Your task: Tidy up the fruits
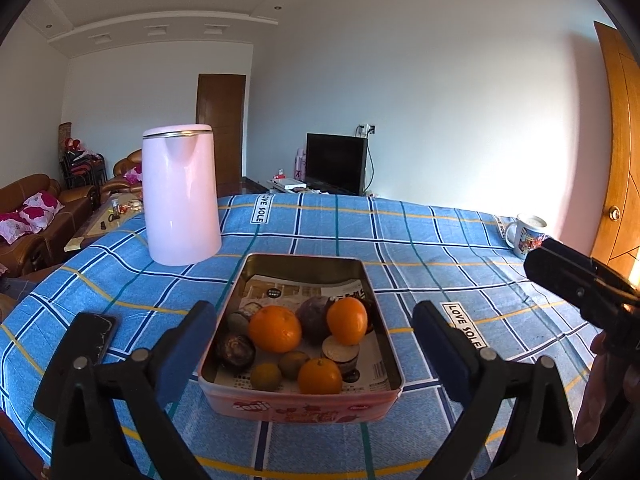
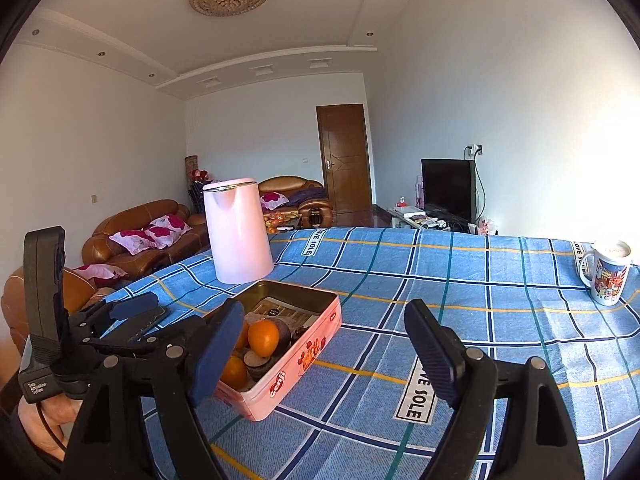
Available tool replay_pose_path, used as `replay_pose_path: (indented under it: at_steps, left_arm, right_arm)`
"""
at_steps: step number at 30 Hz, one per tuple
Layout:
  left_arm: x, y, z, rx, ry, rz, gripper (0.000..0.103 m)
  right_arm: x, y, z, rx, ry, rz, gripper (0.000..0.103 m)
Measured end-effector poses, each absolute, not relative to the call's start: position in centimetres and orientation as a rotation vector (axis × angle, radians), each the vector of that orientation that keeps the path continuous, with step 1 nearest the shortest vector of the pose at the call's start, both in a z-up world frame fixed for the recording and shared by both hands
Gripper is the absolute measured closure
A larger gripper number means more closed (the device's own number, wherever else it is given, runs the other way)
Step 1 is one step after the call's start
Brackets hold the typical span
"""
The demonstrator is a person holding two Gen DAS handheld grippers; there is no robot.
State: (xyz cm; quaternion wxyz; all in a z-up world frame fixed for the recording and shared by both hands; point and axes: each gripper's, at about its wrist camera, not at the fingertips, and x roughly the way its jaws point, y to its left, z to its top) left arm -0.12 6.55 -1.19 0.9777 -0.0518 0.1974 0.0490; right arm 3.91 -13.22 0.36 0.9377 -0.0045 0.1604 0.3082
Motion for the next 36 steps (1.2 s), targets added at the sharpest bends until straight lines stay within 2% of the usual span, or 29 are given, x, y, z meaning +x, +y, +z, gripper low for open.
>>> replay_pose_path:
  at_steps: [36]
  left_arm:
    - [-0.9, 5.6, 0.7, -0.07, 0.371, 0.123, 0.0]
  right_arm:
    - [2.6, -13.9, 1.2, -0.022, 0.29, 0.625, 0.016]
